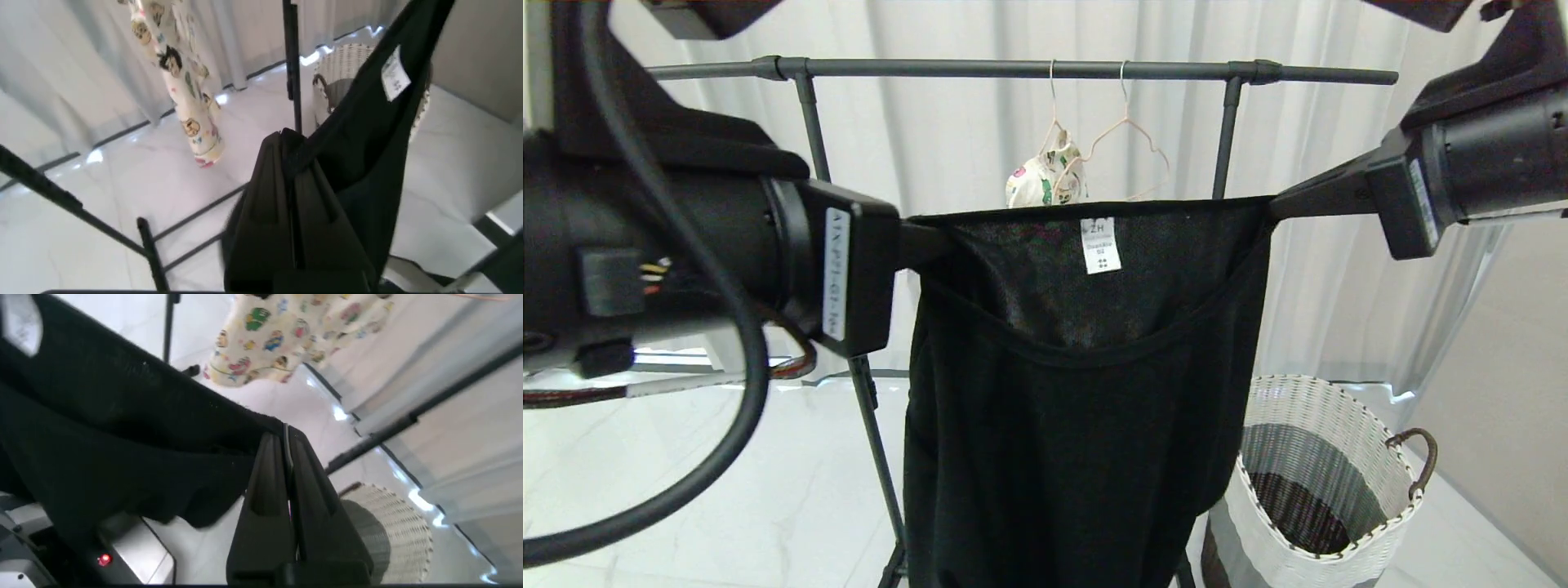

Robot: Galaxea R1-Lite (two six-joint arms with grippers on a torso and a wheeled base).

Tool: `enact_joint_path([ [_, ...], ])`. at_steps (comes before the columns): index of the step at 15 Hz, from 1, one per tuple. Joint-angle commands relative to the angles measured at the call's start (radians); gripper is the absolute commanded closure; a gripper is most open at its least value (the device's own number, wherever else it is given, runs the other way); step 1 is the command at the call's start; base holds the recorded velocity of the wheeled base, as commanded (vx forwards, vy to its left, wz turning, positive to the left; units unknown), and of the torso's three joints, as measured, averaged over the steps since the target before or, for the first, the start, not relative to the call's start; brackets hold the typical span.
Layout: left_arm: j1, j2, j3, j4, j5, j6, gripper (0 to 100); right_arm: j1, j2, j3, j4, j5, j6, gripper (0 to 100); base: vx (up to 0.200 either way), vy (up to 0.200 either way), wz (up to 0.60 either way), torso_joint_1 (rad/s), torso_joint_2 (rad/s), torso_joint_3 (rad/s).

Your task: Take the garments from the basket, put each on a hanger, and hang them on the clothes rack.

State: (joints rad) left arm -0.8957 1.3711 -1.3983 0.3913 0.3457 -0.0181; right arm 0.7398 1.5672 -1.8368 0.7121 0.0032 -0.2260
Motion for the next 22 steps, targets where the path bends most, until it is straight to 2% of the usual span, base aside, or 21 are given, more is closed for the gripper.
enact_joint_path([
  [1,-0.025,0.114,-0.094,0.0,0.085,0.006,100,-0.031,-0.044,0.01,0.001,0.004,-0.001,100,0.0,0.0,0.0,0.0,0.0,0.0],
  [3,-0.025,0.117,-0.103,0.0,0.099,0.078,100,-0.036,-0.05,0.01,0.009,0.009,-0.001,100,0.0,0.0,0.0,0.0,0.0,0.0],
  [6,-0.026,0.114,-0.102,0.0,0.101,0.102,100,-0.036,-0.072,0.011,0.024,0.001,-0.004,100,0.0,0.0,0.0,0.0,0.0,0.0],
  [8,-0.026,0.115,-0.096,-0.002,0.096,0.125,100,-0.034,-0.11,0.025,0.081,0.004,-0.004,100,0.0,0.0,0.0,0.0,0.0,0.0],
  [9,-0.026,0.117,-0.073,-0.012,0.062,0.127,100,-0.014,-0.162,0.07,0.133,0.009,-0.004,100,0.0,0.0,0.0,0.0,0.0,0.0],
  [12,-0.026,0.128,-0.062,-0.1,-0.062,0.133,100,0.099,-0.259,0.205,0.139,0.008,-0.003,100,0.0,0.0,0.0,0.0,0.0,0.0],
  [14,-0.026,0.143,-0.059,-0.134,-0.093,0.133,100,0.187,-0.285,0.263,0.138,0.004,0.002,100,0.0,0.0,0.0,0.0,0.0,0.0],
  [16,-0.025,0.155,-0.059,-0.15,-0.093,0.132,100,0.236,-0.277,0.284,0.133,0.0,0.004,100,0.0,0.0,0.0,0.0,0.0,0.0],
  [19,-0.014,0.154,-0.042,-0.154,-0.091,0.129,100,0.243,-0.269,0.283,0.132,-0.002,0.004,100,0.0,0.0,0.0,0.0,0.0,0.0],
  [21,-0.012,0.112,0.033,-0.154,-0.09,0.129,100,0.216,-0.273,0.289,0.125,-0.019,0.01,100,0.0,0.0,0.0,0.0,0.0,0.0],
  [22,-0.019,0.083,0.065,-0.152,-0.093,0.106,100,0.185,-0.263,0.295,0.076,-0.019,0.011,100,0.0,0.0,0.0,0.0,0.0,0.0],
])
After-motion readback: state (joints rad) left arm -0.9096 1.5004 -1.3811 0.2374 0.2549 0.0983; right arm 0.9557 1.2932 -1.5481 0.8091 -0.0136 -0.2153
